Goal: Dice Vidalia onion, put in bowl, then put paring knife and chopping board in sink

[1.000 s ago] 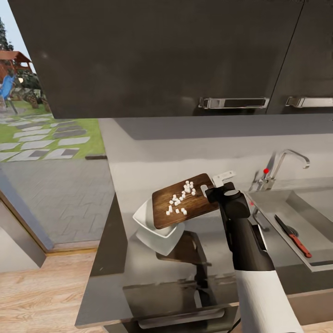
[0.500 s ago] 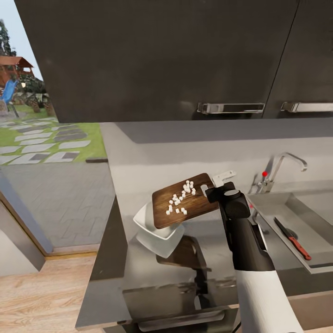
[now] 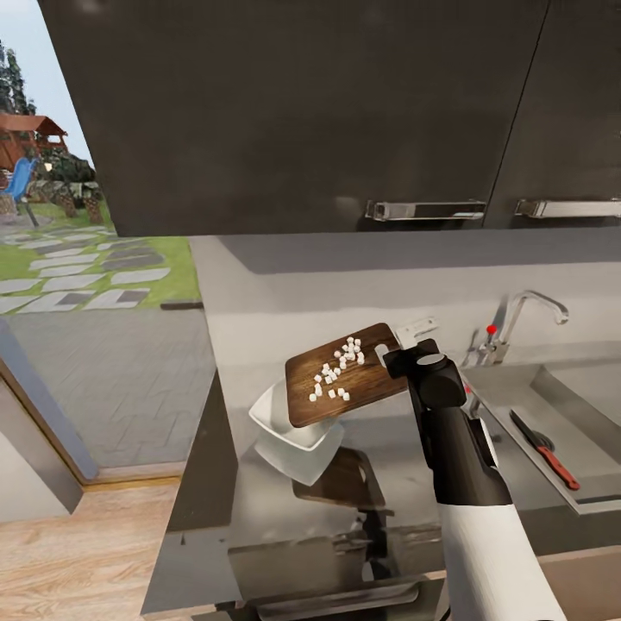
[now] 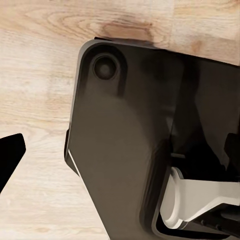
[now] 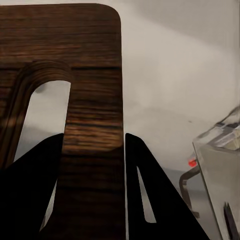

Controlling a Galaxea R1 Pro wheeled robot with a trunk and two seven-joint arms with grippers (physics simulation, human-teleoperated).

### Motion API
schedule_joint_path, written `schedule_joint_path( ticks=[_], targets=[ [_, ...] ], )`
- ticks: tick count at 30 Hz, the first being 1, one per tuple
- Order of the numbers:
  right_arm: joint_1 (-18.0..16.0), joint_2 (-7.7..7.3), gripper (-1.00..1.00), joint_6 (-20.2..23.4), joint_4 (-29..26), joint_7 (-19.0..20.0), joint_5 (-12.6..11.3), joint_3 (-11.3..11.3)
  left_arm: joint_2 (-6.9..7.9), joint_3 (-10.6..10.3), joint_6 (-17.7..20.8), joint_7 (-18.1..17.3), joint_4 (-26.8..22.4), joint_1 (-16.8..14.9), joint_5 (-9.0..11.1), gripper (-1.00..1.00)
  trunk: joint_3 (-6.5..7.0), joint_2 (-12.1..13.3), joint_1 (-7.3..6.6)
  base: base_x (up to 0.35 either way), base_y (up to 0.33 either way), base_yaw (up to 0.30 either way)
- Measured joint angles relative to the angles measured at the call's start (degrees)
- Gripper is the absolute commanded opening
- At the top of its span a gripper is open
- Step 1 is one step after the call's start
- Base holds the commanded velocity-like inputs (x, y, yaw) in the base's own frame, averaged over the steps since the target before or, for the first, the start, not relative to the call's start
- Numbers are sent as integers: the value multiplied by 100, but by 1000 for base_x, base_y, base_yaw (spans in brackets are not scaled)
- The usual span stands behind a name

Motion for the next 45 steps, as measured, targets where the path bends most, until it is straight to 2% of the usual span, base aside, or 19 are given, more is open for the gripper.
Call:
schedule_joint_path(
  ticks=[34, 45],
  targets=[
    [0, 0, -100, -8, 22, -9, -20, 15, 5, 2, 0, -2, -2, 2, -1, 100, 16, 1, 0, 48, 21, 0],
    [0, 0, -100, -18, 37, -140, -33, 15, 4, 2, 0, -3, 0, 0, -1, 100, 16, 1, 0, 33, 59, 0]
  ],
)
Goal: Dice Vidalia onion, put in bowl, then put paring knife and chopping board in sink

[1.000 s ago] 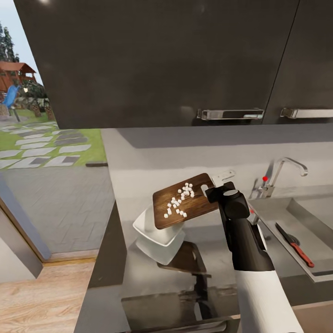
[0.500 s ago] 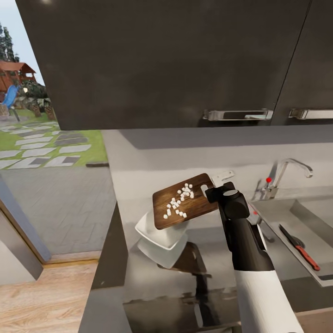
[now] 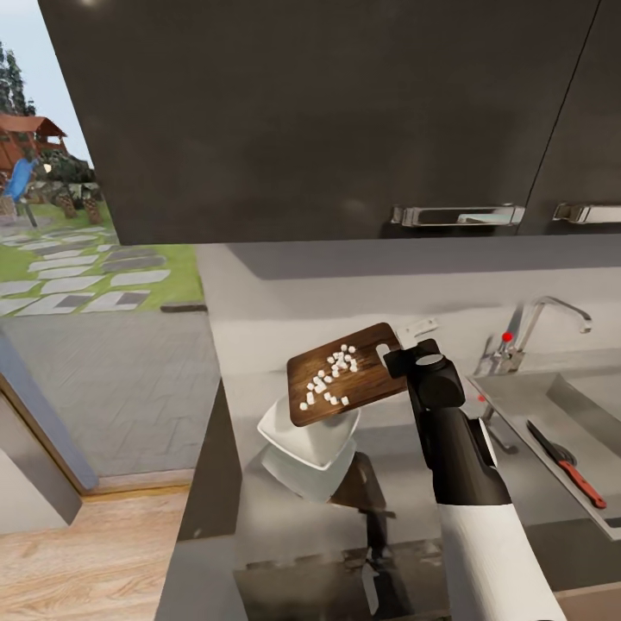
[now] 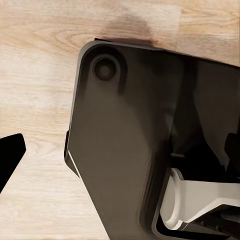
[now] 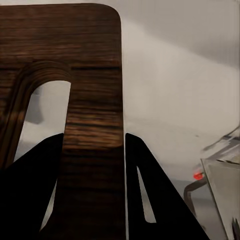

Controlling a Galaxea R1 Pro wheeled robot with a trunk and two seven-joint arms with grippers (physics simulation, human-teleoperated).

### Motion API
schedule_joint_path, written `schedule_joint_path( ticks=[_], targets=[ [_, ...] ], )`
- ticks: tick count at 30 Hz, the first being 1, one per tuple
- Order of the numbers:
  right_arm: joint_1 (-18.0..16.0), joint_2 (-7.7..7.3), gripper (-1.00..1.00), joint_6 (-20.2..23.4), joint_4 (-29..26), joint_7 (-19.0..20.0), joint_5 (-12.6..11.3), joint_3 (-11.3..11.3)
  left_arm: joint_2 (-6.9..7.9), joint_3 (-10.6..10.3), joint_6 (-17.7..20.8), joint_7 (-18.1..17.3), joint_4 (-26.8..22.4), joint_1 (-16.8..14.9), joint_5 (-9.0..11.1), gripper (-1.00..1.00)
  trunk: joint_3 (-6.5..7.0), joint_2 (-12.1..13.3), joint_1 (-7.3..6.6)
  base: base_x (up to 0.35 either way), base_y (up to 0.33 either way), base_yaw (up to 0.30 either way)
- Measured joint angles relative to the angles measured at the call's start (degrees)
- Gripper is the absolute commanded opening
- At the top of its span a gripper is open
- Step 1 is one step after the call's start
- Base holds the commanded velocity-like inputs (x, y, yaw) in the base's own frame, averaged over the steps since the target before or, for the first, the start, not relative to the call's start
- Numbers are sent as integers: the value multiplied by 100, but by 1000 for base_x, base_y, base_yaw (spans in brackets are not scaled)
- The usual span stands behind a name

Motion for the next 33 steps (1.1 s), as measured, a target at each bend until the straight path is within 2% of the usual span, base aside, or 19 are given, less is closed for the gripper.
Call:
schedule_joint_path(
  ticks=[13, 20, 33],
  targets=[
    [0, 0, -100, -43, -1, 11, 22, -9, 0, 0, -4, 0, -1, 2, -1, 100, 0, 0, 0, 1, 2, 0],
    [0, 0, -100, -60, 2, -218, 8, -6, 0, 0, -1, 0, -1, 1, -1, 100, 0, 0, 0, 0, 0, 0],
    [0, 0, -100, -101, 2, -229, -16, -9, 0, 0, 0, -2, 3, 1, -1, 100, 0, 0, 0, 0, 0, 0]
  ],
)
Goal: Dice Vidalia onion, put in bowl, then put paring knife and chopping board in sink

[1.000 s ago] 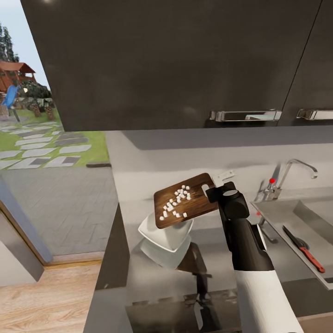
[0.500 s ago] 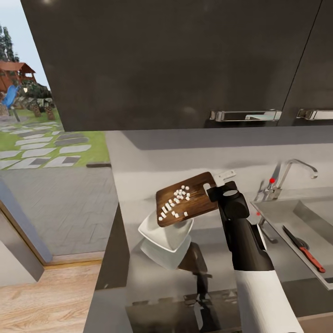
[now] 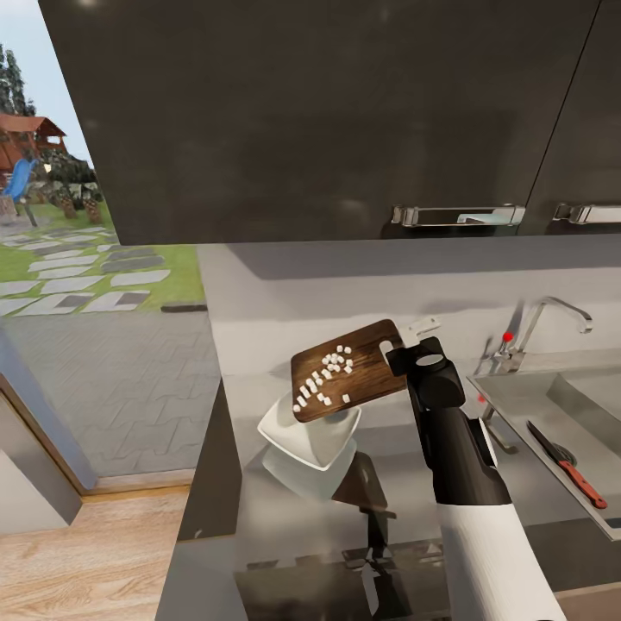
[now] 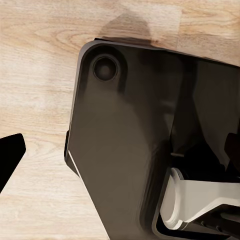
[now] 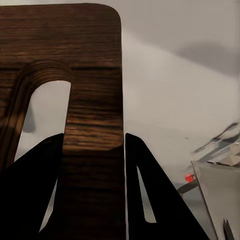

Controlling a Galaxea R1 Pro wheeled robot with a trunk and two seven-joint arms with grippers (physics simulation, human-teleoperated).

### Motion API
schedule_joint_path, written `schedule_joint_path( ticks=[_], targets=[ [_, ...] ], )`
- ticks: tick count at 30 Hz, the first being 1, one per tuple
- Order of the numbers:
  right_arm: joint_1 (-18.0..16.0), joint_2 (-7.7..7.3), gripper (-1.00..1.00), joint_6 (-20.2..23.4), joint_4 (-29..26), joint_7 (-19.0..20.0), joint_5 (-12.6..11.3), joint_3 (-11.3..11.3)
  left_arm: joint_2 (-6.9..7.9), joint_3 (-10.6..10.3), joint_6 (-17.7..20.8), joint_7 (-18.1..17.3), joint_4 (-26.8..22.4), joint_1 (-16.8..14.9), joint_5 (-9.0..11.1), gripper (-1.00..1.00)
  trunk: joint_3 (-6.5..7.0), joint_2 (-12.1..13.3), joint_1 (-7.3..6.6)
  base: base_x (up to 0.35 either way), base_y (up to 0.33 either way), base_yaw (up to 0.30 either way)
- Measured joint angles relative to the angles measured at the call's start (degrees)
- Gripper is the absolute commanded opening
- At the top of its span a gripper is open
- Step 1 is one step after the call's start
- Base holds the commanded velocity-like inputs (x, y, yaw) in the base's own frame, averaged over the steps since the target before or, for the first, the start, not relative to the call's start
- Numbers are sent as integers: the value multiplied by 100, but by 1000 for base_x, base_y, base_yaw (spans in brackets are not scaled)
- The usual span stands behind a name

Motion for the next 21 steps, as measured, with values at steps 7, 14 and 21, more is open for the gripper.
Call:
schedule_joint_path(
  ticks=[7, 14, 21],
  targets=[
    [0, 0, -100, -242, 22, -3, -7, 0, 0, 0, 0, 0, -1, 0, 0, 100, 0, 0, 0, 0, 0, 0],
    [0, 0, -100, -260, 40, -15, 15, 0, 0, 0, 0, 1, 1, -1, 0, 100, 0, 0, 0, 0, 0, 0],
    [0, 0, -100, -258, 49, -37, 16, 8, -1, 0, 0, 3, 4, 0, 0, 100, 0, 0, 0, 0, 0, 0]
  ],
)
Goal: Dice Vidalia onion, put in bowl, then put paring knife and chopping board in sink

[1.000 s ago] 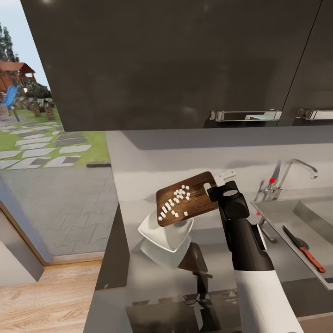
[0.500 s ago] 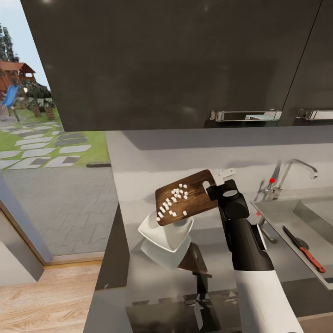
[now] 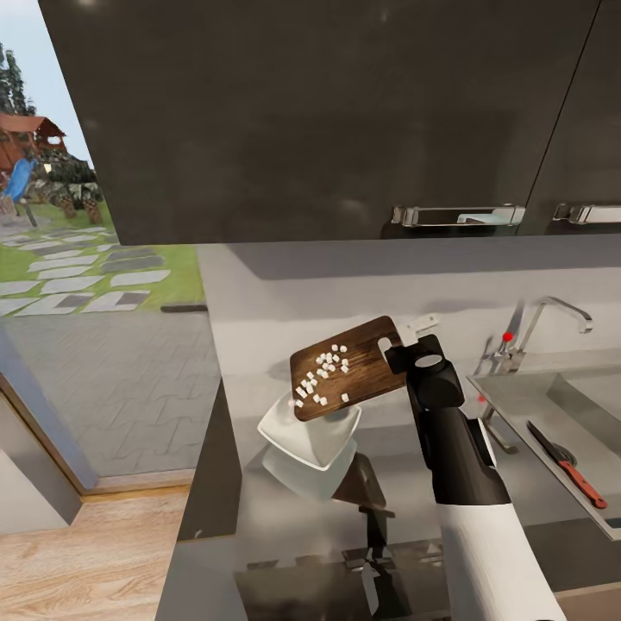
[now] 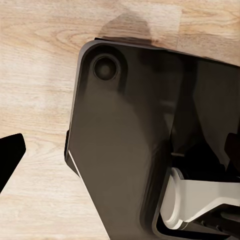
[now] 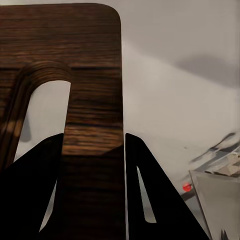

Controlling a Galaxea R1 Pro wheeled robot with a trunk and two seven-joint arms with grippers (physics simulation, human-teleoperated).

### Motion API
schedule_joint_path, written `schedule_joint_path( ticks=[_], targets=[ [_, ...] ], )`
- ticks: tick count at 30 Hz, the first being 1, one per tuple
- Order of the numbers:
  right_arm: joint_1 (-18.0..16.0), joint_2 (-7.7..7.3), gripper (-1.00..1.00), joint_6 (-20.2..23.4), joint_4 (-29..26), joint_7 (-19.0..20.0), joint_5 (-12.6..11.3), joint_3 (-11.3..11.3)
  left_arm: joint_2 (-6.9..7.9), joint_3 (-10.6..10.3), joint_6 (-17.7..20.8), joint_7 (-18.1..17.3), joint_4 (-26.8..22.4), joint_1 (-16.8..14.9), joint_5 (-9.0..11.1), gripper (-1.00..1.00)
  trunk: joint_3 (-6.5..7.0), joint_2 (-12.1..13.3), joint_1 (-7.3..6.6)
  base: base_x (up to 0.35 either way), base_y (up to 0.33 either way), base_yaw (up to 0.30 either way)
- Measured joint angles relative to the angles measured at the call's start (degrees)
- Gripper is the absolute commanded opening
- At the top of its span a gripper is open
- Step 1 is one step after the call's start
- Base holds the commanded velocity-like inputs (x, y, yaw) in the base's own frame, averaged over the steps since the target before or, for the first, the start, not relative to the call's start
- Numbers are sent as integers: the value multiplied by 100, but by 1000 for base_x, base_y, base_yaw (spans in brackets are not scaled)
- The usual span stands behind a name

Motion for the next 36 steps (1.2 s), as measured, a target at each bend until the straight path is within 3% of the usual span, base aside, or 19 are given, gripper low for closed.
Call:
schedule_joint_path(
  ticks=[3, 6, 10, 36],
  targets=[
    [0, 0, -100, 5, 27, -10, 5, 18, 1, 0, -1, 0, -5, 0, 0, 100, 0, 0, 0, 0, 0, 0],
    [0, 0, -100, 12, 102, -29, -13, 194, 1, 0, 0, -3, -8, 1, 0, 100, 0, 0, 0, 0, 0, 0],
    [0, 0, -100, 8, 141, -342, 35, 287, 1, 0, 0, -2, -9, -1, 0, 100, 0, 0, 0, 0, 0, 0],
    [0, 0, -100, 13, 150, -462, 3, 308, 1, 0, -1, 0, -3, 1, 0, 100, 0, 0, 0, 0, 0, 0]
  ],
)
